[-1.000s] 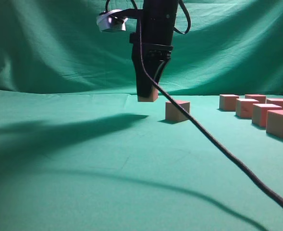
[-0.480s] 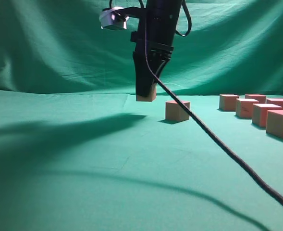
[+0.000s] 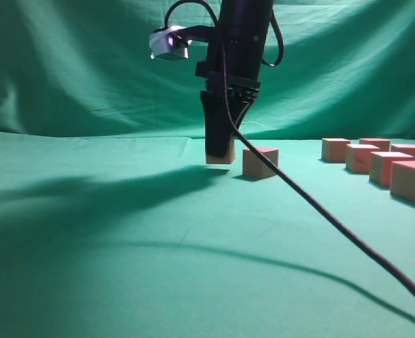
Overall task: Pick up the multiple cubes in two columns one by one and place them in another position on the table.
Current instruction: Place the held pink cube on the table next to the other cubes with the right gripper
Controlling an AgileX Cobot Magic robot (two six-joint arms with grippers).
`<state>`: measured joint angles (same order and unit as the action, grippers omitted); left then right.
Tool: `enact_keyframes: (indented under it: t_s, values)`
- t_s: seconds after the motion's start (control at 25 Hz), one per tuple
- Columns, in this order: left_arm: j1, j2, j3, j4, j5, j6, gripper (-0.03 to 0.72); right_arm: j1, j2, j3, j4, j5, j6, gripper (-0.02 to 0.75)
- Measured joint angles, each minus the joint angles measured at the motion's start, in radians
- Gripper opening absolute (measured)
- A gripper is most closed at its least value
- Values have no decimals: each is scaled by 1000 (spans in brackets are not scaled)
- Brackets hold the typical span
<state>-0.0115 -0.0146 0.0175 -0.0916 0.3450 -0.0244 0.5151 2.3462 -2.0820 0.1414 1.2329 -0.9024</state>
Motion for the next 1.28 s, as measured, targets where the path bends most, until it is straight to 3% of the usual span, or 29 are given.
enact_keyframes:
  t_s: [0.72,1.28]
  values:
    - [0,0,0,0,0,0,0,0,26,0,46,-16,-4,281]
    - [0,0,0,0,0,0,0,0,27,0,4,-29,-2,281]
